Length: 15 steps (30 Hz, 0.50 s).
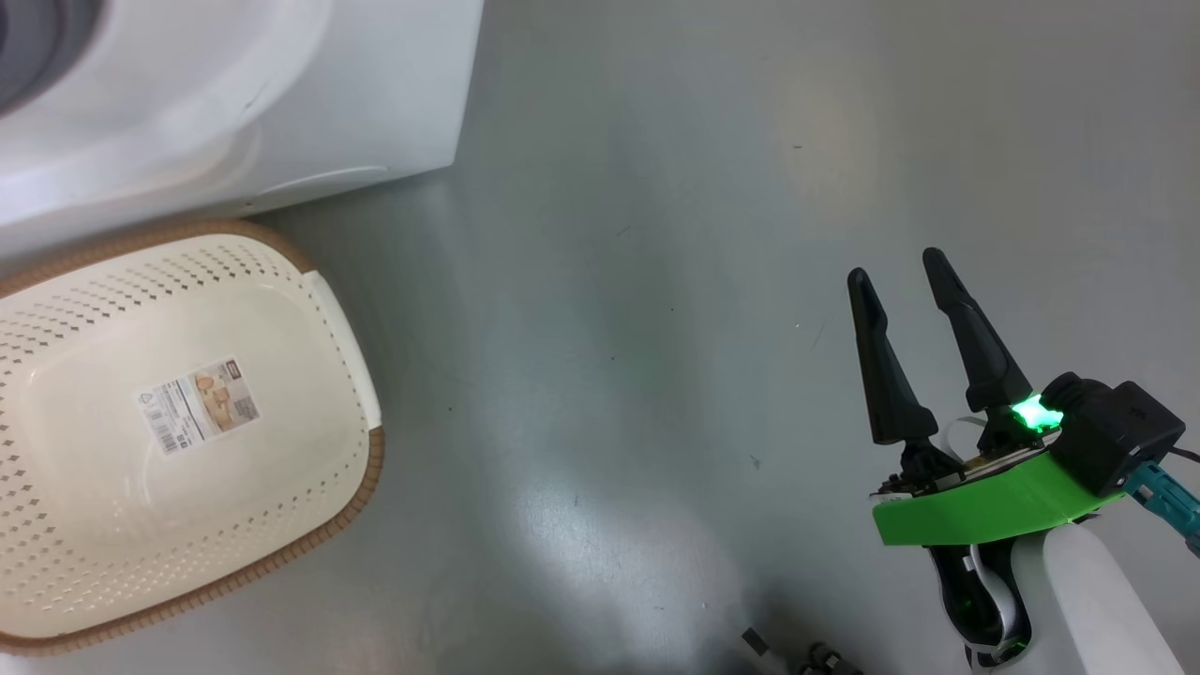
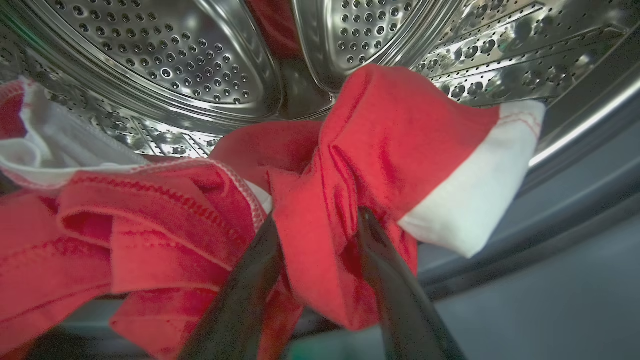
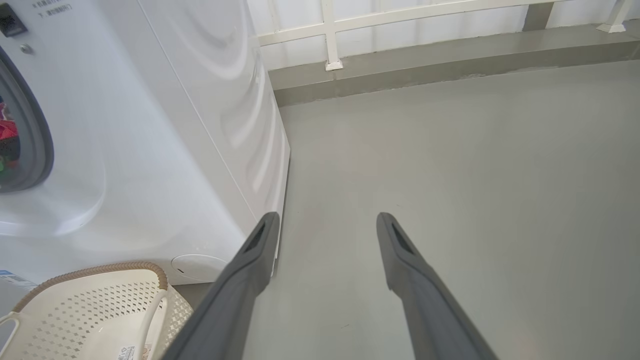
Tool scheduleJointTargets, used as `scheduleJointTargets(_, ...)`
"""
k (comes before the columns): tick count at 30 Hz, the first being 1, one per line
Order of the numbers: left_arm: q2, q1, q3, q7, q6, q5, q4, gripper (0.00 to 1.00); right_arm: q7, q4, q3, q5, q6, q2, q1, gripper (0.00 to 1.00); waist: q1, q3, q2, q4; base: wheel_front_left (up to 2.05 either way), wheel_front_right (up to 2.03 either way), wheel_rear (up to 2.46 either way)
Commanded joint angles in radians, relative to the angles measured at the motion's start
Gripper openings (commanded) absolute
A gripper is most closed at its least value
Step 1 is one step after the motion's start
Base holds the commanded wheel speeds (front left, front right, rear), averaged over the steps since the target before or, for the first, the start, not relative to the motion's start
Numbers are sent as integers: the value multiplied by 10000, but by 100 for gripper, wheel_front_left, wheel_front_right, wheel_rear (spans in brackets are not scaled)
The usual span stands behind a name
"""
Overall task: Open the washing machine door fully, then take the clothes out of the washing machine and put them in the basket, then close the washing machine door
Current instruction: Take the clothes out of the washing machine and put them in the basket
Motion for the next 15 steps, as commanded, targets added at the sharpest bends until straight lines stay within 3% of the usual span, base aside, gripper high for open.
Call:
scheduleJointTargets(1, 404, -45, 35, -49, 11, 36, -185, 0, -63, -260, 177, 139, 73, -101, 86, 100, 0, -25, 0, 26, 0, 0, 0)
scheduleJointTargets(8, 326, 165, -117, -49, 8, -305, -724, 0, -63, -245, 103, 189, 73, -101, -18, 100, 0, -123, 0, 136, 0, 0, 0)
scheduleJointTargets(15, -39, 1025, 714, -49, 12, -289, -1863, 0, -63, -110, 37, 188, 73, -101, -29, 100, 0, -562, 0, 428, 0, 0, 0)
